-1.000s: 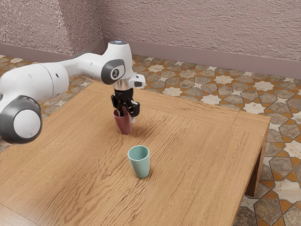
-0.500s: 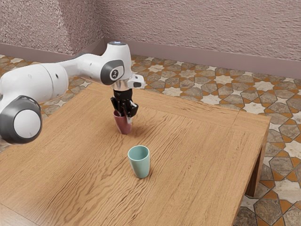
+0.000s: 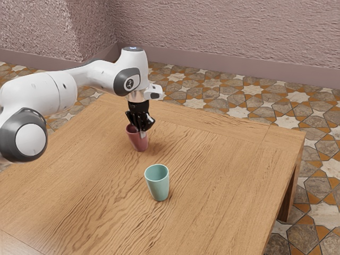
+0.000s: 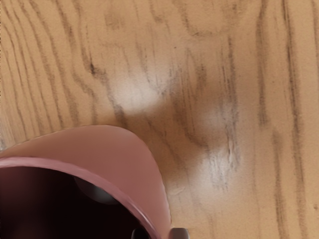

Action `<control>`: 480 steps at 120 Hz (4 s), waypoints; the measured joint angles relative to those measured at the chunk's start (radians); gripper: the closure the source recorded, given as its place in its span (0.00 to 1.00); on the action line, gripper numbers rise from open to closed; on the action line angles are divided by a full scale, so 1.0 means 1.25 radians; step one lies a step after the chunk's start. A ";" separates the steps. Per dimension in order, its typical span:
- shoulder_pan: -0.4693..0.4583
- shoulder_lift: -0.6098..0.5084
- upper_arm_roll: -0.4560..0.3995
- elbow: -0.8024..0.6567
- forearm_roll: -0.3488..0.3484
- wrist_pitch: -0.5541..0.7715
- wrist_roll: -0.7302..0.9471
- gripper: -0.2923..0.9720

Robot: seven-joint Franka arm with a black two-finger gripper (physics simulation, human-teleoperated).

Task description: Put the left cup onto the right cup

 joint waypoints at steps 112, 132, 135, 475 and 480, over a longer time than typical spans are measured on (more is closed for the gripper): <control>-0.054 -0.132 0.011 -0.065 -0.002 -0.014 -0.035 0.85; -0.078 -0.165 0.017 -0.094 -0.017 -0.022 -0.047 0.85; -0.084 -0.171 0.023 -0.102 -0.022 -0.023 -0.049 0.85; -0.448 -0.442 0.291 -0.464 -0.211 0.019 -0.260 0.85; -0.448 -0.441 0.291 -0.464 -0.211 0.020 -0.261 0.85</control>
